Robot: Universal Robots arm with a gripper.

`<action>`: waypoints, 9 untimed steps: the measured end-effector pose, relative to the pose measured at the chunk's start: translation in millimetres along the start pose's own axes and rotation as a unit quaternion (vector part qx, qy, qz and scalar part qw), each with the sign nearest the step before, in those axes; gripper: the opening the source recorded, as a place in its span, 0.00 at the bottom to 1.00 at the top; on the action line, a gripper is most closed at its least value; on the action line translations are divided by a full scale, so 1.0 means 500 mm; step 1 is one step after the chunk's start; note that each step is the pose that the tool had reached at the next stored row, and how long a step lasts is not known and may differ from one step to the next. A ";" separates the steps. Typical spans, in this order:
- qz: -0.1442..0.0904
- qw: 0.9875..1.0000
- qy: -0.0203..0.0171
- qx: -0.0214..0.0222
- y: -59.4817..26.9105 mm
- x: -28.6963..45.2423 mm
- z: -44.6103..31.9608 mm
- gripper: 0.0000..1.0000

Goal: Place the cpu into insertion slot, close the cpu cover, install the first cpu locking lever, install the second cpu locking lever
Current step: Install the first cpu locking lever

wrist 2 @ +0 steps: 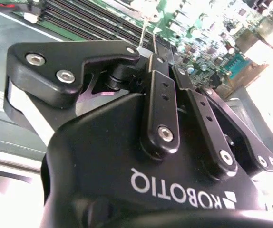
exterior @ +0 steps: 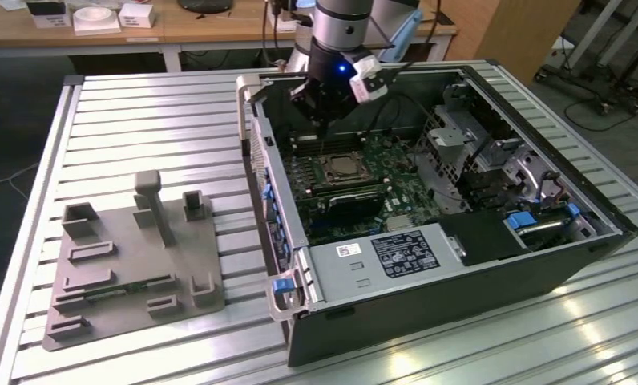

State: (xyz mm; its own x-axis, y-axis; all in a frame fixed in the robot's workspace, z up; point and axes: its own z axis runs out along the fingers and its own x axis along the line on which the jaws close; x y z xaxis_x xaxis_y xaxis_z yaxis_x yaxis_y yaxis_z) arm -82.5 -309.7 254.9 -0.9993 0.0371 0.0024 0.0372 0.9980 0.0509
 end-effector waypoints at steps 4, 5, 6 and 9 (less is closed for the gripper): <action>-0.001 1.000 0.000 0.000 0.001 -0.014 0.001 0.10; -0.002 1.000 0.000 0.000 0.001 -0.017 0.001 0.10; -0.002 1.000 0.000 0.000 0.001 -0.020 0.002 0.10; -0.005 1.000 0.000 0.000 0.001 -0.027 0.004 0.10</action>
State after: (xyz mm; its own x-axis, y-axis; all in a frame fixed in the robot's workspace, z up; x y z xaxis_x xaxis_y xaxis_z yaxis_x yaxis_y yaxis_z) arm -69.1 -309.5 253.0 -0.9996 0.0278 0.0023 0.0279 0.9983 0.0510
